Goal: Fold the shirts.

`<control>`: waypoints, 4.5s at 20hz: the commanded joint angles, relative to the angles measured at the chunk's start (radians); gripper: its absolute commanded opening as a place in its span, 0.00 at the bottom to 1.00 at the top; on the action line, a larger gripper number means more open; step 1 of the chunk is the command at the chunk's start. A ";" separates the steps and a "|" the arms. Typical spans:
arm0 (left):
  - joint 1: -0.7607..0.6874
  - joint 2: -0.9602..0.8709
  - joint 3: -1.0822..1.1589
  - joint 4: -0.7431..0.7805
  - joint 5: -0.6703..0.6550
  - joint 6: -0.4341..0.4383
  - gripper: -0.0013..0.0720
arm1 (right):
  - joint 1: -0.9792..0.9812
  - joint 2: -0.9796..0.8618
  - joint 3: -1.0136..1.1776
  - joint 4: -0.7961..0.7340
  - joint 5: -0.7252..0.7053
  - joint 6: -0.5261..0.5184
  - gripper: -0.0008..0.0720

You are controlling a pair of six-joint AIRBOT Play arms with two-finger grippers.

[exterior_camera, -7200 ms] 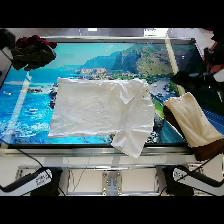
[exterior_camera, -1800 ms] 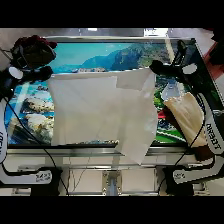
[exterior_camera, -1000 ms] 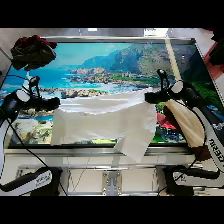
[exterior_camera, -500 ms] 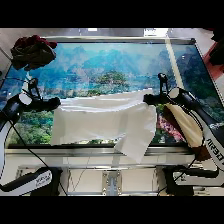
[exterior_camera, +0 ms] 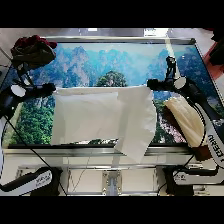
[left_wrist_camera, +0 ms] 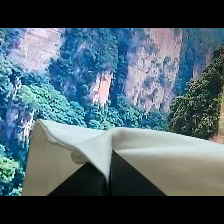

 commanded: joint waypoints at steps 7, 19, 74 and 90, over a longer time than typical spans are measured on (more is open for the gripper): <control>0.000 -0.005 -0.174 -0.002 -0.051 0.000 0.03 | 0.041 -0.113 -0.121 0.057 0.020 0.000 0.04; 0.002 0.138 0.064 -0.008 -0.039 0.010 0.99 | -0.211 0.303 -0.124 -0.047 0.404 0.061 0.54; 0.602 0.195 -0.539 -0.194 -0.665 -0.053 0.68 | -0.258 0.619 -0.717 0.565 0.457 -0.106 0.05; 0.574 0.196 -0.548 -0.104 -0.455 -0.235 0.65 | -0.259 0.622 -0.716 0.653 0.444 -0.110 0.05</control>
